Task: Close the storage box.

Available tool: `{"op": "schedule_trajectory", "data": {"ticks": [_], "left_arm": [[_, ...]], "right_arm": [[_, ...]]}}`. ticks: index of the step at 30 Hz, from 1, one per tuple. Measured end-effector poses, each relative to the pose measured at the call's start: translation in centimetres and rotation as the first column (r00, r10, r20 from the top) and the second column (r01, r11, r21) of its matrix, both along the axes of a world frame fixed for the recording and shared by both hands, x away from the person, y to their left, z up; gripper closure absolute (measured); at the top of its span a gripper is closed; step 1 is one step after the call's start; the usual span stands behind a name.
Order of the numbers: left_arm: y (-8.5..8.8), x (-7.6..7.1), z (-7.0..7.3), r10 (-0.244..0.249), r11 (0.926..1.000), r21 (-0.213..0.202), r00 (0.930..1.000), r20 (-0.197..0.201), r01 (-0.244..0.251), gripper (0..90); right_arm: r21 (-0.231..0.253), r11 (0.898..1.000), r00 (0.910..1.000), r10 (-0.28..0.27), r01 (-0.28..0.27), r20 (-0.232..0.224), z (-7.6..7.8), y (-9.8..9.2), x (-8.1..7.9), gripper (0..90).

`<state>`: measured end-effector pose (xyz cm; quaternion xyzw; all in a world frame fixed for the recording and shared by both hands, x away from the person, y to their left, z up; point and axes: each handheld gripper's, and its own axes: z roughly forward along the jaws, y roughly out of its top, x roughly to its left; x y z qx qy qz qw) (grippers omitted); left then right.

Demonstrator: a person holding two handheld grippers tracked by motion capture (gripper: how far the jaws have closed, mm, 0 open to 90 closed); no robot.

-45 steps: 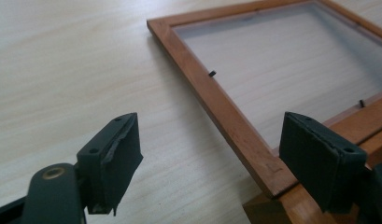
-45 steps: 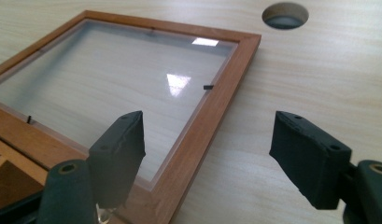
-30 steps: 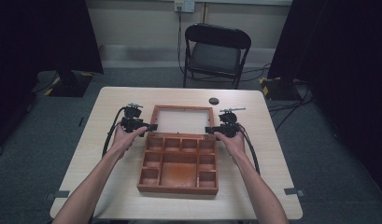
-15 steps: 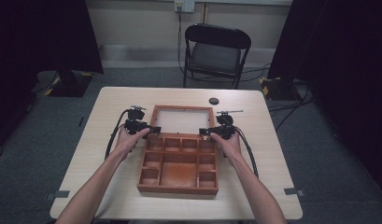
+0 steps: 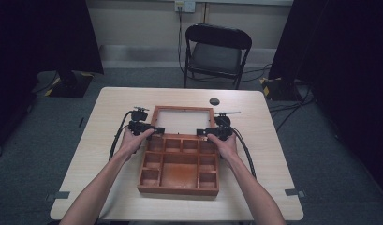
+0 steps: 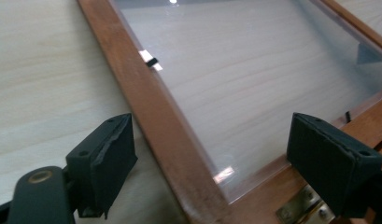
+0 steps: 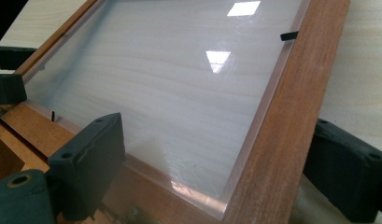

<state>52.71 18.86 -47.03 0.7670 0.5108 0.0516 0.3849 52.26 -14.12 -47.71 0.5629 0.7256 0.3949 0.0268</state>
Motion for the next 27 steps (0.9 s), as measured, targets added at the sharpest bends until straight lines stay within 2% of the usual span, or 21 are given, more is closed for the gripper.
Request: {"op": "schedule_trajectory", "data": {"ticks": [3,8,13,17,20,25,27], "left_arm": [[-0.01,0.04,-0.03,0.000,1.0000,-0.005,1.0000,-0.007,0.000,13.3],[-0.01,0.06,-0.03,0.003,1.0000,-0.006,0.9999,-0.013,-0.003,13.4],[0.12,0.21,-0.25,0.006,0.9995,-0.032,0.9998,-0.021,-0.007,12.8],[0.13,0.24,-0.23,0.003,0.9996,-0.028,0.9997,-0.024,-0.003,12.6],[0.26,0.22,-0.34,-0.009,0.9996,-0.029,0.9999,-0.009,0.008,12.4],[0.49,0.32,-0.66,-0.008,0.9969,-0.078,0.9997,-0.021,0.006,13.6],[0.36,0.25,-0.58,-0.007,0.9970,-0.077,0.9999,-0.014,0.006,13.7]], "right_arm": [[-0.008,1.000,0.9998,-0.007,0.006,-0.018,0.19,0.07,-0.09,9.8],[-0.012,1.000,0.9998,-0.012,0.012,-0.016,0.30,0.01,-0.11,11.6],[-0.013,1.000,0.9998,-0.017,0.017,-0.005,0.26,-0.01,-0.22,11.8],[-0.019,1.000,0.9998,-0.020,0.020,-0.004,0.31,0.03,-0.26,11.8],[-0.023,0.999,0.9997,-0.022,0.022,-0.003,0.36,0.07,-0.27,11.8],[-0.034,0.999,0.9998,-0.021,0.021,0.006,0.49,0.15,-0.31,12.2],[-0.045,0.999,0.9996,-0.021,0.021,0.017,0.59,0.18,-0.35,12.3]]}}
